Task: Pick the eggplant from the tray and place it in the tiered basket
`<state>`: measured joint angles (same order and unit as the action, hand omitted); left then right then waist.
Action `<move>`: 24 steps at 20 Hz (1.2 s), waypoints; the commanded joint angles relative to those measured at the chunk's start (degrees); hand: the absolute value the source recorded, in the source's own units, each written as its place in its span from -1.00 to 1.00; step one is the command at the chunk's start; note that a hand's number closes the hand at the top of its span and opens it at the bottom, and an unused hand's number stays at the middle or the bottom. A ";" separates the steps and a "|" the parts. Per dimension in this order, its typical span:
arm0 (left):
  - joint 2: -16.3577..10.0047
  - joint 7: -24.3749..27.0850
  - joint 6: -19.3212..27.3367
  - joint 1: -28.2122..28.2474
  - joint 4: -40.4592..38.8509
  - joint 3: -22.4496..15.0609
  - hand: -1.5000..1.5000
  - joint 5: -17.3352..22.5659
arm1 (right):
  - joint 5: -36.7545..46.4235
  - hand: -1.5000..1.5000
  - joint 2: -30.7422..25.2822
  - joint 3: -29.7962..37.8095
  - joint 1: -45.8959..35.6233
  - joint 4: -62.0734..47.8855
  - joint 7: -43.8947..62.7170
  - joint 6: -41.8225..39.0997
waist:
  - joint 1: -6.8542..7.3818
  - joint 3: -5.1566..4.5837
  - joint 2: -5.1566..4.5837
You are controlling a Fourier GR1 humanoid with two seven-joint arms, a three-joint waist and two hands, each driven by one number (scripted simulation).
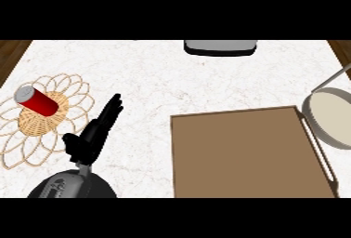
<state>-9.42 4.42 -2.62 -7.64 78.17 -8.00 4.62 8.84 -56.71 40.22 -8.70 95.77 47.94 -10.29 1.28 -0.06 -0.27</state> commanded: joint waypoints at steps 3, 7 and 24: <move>1.27 3.08 -0.63 2.26 -0.30 -1.60 0.00 -1.66 | 2.35 1.00 -3.76 -12.54 -14.35 -15.30 -0.84 2.51 | 1.16 0.03 -0.19; -1.29 -1.76 -3.02 -3.01 -1.80 2.99 0.00 1.78 | 4.56 1.00 -1.91 -18.87 -22.02 -24.27 -5.39 3.48 | 0.98 0.05 -0.25; 0.33 2.04 -3.22 -0.31 -2.59 3.39 0.00 -0.84 | 7.92 1.00 12.97 -22.63 -39.10 -45.52 -13.81 11.79 | -0.77 0.05 0.26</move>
<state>-8.26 6.60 -4.78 -8.58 74.62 -5.68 3.13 18.55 -46.75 16.78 -47.20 49.76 33.25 1.15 1.08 0.00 -0.24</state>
